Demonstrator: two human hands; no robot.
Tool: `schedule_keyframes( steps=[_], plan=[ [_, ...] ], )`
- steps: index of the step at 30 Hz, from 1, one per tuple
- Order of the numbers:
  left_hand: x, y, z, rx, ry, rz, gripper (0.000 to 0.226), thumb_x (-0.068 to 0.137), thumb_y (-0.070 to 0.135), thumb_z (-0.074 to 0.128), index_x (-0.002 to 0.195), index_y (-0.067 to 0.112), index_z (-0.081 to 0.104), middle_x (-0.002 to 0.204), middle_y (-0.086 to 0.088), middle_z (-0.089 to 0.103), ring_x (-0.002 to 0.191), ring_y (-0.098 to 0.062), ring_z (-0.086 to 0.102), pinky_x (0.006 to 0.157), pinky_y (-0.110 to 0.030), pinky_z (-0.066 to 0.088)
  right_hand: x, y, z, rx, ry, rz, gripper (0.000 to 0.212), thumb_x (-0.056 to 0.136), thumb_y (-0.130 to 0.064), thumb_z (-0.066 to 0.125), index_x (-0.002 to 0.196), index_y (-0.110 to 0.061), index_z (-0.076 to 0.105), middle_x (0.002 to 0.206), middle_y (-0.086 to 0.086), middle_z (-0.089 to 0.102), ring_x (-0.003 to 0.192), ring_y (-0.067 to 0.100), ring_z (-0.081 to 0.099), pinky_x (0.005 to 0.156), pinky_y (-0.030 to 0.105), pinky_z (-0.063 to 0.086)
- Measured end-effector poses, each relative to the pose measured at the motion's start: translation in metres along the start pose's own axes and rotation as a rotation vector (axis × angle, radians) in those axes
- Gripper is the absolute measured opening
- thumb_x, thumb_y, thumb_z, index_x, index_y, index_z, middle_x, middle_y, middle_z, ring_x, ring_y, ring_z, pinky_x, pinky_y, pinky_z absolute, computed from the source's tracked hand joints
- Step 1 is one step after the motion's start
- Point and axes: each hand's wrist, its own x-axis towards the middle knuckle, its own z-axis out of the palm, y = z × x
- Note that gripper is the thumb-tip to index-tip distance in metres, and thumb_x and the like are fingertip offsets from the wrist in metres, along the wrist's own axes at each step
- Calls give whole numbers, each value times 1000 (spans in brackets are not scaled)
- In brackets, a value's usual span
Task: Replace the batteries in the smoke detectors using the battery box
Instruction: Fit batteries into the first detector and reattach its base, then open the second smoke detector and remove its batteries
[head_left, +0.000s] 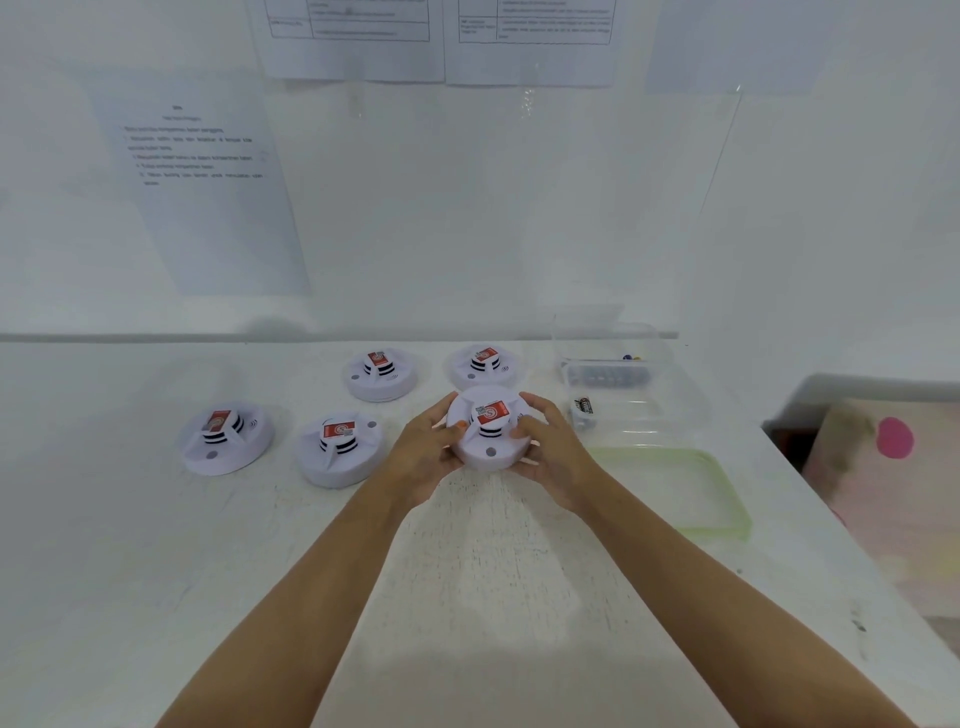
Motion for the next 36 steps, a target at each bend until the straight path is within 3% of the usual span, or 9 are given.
schedule_keyframes(
  steps=[5,11,14,18,20,25,28,31,36],
  plan=[
    [3,-3,-2,14,108,-85,49,96,2,46,144,8,35,141,-8,47,122,-28,50,80,-33,51,4,-2,0,-20,93,67,25,93,-9,41,113,-17,53,99,1,60,88,18,58,70,30,50],
    [8,-5,9,92,265,-106,45,97,1,44,141,1,37,142,-10,45,126,-31,47,91,-39,45,12,6,5,-226,198,61,43,94,-1,33,136,-9,42,138,6,47,126,25,44,105,37,39],
    [14,-9,10,193,322,-92,43,95,3,49,138,3,45,141,-10,48,125,-30,48,100,-41,44,12,7,7,-319,227,44,43,95,3,31,137,0,39,142,11,42,131,26,39,107,34,33],
    [15,-15,11,348,396,-10,31,93,1,50,123,2,60,121,-5,61,111,-23,56,92,-31,45,18,15,8,-388,261,35,28,90,3,30,93,-3,57,110,16,61,103,29,55,81,29,43],
    [15,-16,12,368,403,4,21,93,1,50,98,10,69,99,-2,60,95,-20,54,83,-29,42,24,19,8,-411,258,30,28,90,-1,31,85,-16,54,111,10,61,100,23,54,86,31,45],
    [19,-18,15,428,447,-18,37,92,2,52,64,26,44,70,5,46,81,-17,44,69,-25,36,32,24,8,-489,241,18,29,92,-7,31,94,-33,43,126,6,50,104,13,38,89,28,34],
    [22,-19,15,467,447,-30,28,91,4,53,69,20,47,78,-3,49,79,-17,44,69,-28,35,26,18,10,-535,248,15,33,95,-7,31,112,-22,53,132,1,43,119,16,40,95,25,38],
    [23,-18,15,508,444,-33,21,91,5,53,71,10,49,74,-10,46,72,-18,40,59,-28,29,26,15,9,-592,254,36,46,96,-6,31,142,-11,33,148,5,34,136,23,32,110,33,29],
    [26,-17,16,510,467,-80,15,90,4,53,77,10,56,81,-14,50,74,-19,44,60,-28,30,26,11,7,-617,230,28,44,96,-6,31,139,-7,37,147,9,36,134,23,35,109,33,30]
  ],
)
